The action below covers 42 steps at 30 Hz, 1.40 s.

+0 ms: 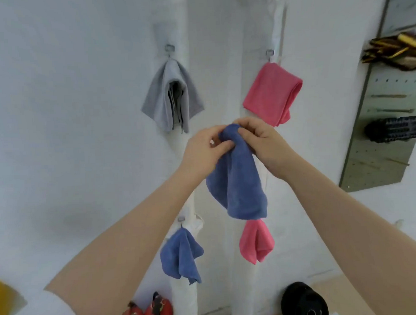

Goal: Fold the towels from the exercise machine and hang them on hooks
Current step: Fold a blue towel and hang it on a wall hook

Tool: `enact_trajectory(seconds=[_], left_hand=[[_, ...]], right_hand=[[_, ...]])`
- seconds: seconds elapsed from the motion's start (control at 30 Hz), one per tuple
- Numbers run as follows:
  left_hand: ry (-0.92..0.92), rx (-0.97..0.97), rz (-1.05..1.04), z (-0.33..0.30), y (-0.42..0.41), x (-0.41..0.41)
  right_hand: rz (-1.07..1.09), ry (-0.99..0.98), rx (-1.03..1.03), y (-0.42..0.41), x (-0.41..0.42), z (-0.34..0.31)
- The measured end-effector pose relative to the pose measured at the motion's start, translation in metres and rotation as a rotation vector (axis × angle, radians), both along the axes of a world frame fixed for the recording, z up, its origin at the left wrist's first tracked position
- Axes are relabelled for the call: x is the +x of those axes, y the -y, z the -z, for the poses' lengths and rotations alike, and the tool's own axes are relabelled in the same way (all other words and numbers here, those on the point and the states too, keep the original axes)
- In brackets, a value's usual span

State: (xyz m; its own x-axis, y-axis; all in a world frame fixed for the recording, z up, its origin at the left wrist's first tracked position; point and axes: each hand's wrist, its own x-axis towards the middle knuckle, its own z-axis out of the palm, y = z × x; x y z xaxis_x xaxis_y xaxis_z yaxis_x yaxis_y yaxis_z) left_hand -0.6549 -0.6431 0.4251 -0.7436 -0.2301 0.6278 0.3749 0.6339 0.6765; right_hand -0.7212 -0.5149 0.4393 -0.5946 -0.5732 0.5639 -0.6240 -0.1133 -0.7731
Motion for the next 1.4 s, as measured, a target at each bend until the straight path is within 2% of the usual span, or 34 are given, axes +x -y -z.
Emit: enact_trajectory(seconds=[0.13, 0.37, 0.5, 0.6, 0.73, 0.87, 1.07, 1.27, 1.4], left_hand=[[-0.115, -0.130, -0.174, -0.048, 0.034, -0.009], [-0.134, -0.129, -0.025, -0.132, 0.072, -0.007], [-0.236, -0.113, -0.014, -0.178, 0.105, -0.017], [-0.326, -0.129, -0.009, -0.220, 0.127, -0.024], [-0.444, -0.294, -0.131, -0.275, 0.155, -0.038], [-0.504, -0.486, -0.280, -0.320, 0.183, -0.050], [-0.533, -0.674, -0.368, -0.373, 0.225, -0.067], [-0.706, -0.580, -0.324, -0.429, 0.232, -0.088], [-0.706, -0.515, -0.365, -0.457, 0.237, -0.110]], right_hand=[[0.008, 0.003, -0.103, 0.036, -0.007, -0.044], [-0.024, -0.144, -0.135, 0.076, -0.019, -0.122], [0.022, -0.214, -0.235, 0.113, -0.036, -0.169], [0.081, -0.340, -0.307, 0.135, -0.042, -0.207], [0.256, -0.579, -0.369, 0.167, -0.052, -0.257], [0.445, -0.733, -0.406, 0.192, -0.067, -0.302], [0.597, -0.974, -0.356, 0.215, -0.093, -0.350], [0.722, -1.145, -0.465, 0.221, -0.094, -0.417], [0.790, -1.143, -0.370, 0.227, -0.105, -0.452]])
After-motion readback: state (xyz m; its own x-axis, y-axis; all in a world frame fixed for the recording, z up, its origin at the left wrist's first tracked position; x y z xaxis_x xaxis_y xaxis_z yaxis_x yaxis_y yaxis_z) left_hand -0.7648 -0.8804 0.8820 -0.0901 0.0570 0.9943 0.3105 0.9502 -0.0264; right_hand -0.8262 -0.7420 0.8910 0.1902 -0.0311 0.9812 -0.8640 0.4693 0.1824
